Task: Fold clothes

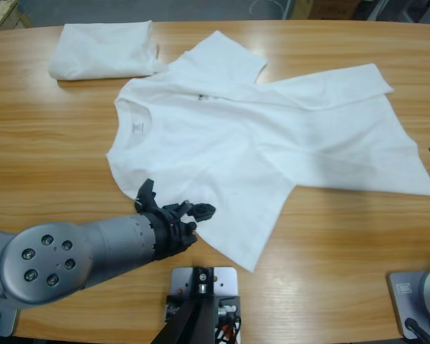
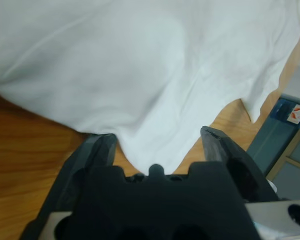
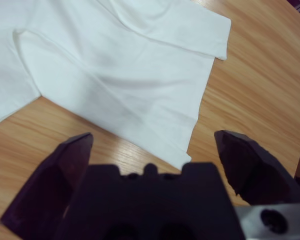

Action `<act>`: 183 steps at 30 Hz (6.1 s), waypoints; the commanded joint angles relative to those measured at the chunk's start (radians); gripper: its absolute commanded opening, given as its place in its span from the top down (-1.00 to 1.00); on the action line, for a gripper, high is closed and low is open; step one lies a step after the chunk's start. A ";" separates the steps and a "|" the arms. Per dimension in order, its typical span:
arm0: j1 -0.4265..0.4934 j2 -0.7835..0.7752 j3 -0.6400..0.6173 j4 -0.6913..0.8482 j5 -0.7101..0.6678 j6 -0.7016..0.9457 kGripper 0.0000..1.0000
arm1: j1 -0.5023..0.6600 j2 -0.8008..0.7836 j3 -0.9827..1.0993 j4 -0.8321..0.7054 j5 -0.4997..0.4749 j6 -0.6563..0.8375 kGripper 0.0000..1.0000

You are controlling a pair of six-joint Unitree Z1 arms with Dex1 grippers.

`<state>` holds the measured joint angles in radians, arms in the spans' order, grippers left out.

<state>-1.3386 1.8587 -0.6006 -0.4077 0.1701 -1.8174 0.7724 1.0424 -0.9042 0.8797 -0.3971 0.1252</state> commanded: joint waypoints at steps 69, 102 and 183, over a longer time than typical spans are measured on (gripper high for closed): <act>0.043 -0.359 0.239 0.537 -0.049 -0.050 1.00 | -0.088 0.458 0.246 -0.083 0.554 1.863 -1.00; 0.044 -0.366 0.239 0.507 -0.057 0.000 1.00 | 0.018 0.398 0.456 -0.391 0.436 1.940 0.30; 0.648 -0.347 -0.165 0.425 -0.276 0.446 1.00 | -0.143 0.728 -0.282 0.386 0.340 1.107 1.00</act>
<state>-0.7976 1.4484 -0.7218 0.0434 -0.0410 -1.4476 0.6820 1.7306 -1.1753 1.2715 -0.0262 1.2849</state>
